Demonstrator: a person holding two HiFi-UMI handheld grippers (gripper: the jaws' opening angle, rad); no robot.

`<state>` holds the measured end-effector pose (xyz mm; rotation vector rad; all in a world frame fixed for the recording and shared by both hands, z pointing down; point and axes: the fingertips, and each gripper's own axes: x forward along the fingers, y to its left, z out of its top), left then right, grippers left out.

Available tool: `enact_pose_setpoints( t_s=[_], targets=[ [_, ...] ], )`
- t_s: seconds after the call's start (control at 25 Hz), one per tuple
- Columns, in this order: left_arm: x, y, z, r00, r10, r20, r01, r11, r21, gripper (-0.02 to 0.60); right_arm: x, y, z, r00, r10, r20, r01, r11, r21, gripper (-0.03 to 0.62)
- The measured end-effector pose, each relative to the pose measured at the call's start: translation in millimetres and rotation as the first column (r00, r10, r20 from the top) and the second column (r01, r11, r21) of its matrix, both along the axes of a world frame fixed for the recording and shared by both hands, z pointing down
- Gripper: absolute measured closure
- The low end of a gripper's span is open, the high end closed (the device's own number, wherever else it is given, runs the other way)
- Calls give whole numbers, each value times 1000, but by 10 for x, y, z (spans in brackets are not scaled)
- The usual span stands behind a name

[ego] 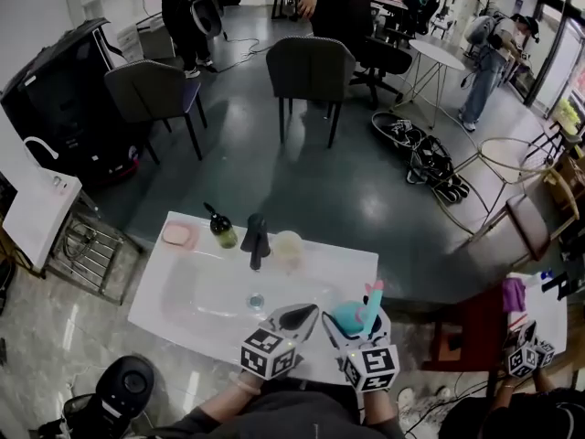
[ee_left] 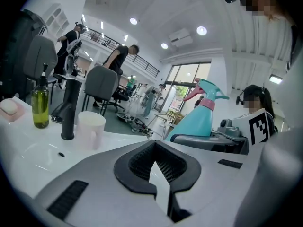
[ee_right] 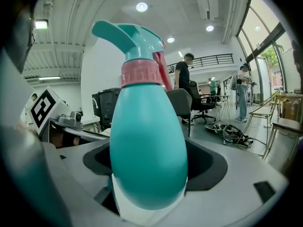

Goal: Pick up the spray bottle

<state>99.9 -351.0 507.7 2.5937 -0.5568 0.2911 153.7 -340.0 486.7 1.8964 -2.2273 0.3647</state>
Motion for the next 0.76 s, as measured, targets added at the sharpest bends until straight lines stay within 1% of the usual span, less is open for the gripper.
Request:
enact_pose_setpoints(
  t_s=[0.36, 0.76],
  targets=[
    [-130, -97, -26, 999, -31, -14, 31, 1000, 1, 577, -97, -59, 78, 1000, -7, -30, 6, 999, -42, 220],
    [-134, -145, -26, 999, -43, -25, 43, 999, -3, 577, -97, -126, -1, 999, 4, -43, -5, 1000, -18, 220]
  ],
)
